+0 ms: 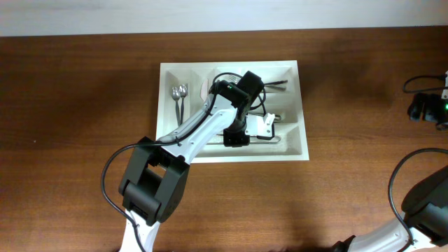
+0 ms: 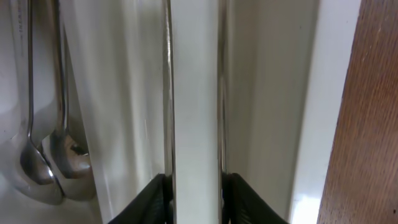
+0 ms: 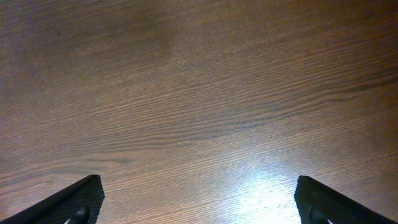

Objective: Pack container

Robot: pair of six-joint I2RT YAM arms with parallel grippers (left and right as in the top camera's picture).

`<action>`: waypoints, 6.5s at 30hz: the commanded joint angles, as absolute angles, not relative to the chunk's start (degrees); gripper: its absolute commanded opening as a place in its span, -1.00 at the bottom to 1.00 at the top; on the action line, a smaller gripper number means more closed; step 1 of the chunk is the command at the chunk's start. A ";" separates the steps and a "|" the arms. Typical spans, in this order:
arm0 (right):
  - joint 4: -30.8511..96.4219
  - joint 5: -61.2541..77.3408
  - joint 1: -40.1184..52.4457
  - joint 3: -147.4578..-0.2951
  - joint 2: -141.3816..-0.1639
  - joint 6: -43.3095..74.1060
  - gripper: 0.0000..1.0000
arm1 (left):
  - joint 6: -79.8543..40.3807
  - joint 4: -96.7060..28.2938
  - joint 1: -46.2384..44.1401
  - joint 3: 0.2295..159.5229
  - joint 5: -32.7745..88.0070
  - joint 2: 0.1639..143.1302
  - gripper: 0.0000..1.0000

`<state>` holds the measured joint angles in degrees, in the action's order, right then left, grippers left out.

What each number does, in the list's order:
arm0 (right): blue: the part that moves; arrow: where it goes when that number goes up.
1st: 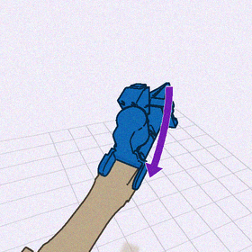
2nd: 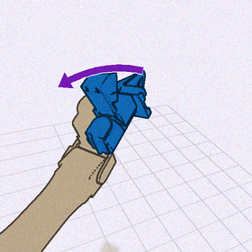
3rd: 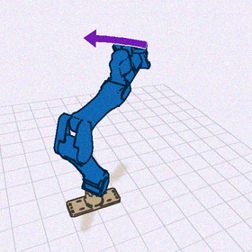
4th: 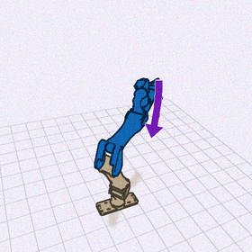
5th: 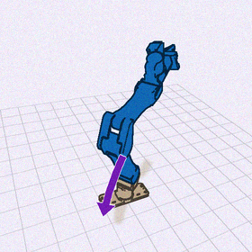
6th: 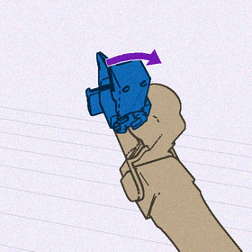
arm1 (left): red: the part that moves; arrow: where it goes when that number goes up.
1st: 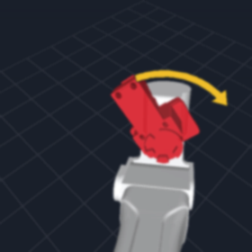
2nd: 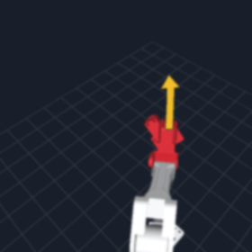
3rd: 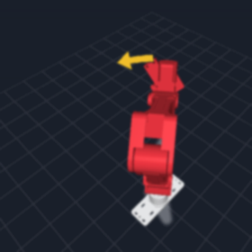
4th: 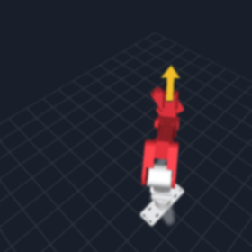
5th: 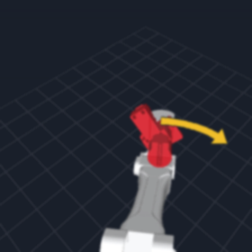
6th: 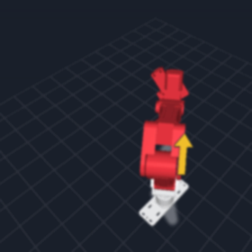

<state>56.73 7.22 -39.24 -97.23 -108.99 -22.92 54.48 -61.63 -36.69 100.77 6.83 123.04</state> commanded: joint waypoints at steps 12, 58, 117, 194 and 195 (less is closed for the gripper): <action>56.69 7.97 -39.35 -96.95 -109.47 -22.90 0.97 | 54.94 -61.56 -36.97 100.75 7.05 122.91 -0.21; 56.69 7.97 -39.35 -96.95 -109.47 -22.90 0.97 | 18.50 -60.69 -13.41 129.64 -22.90 122.76 0.98; 79.53 20.82 -39.35 -97.34 -48.99 -8.23 0.97 | 3.01 -68.42 21.15 129.58 -8.34 122.78 0.98; -5.19 15.81 -5.21 -18.90 -0.25 -11.60 0.97 | 3.03 -68.42 21.15 129.58 -8.34 122.78 0.98; -5.19 15.79 -5.21 -18.59 -0.25 -11.64 0.97 | 3.01 -68.45 21.15 129.58 -8.34 122.78 0.98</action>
<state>-4.82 17.28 -5.78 -19.59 -0.91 -11.60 3.57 -68.36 20.93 128.53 -8.75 123.26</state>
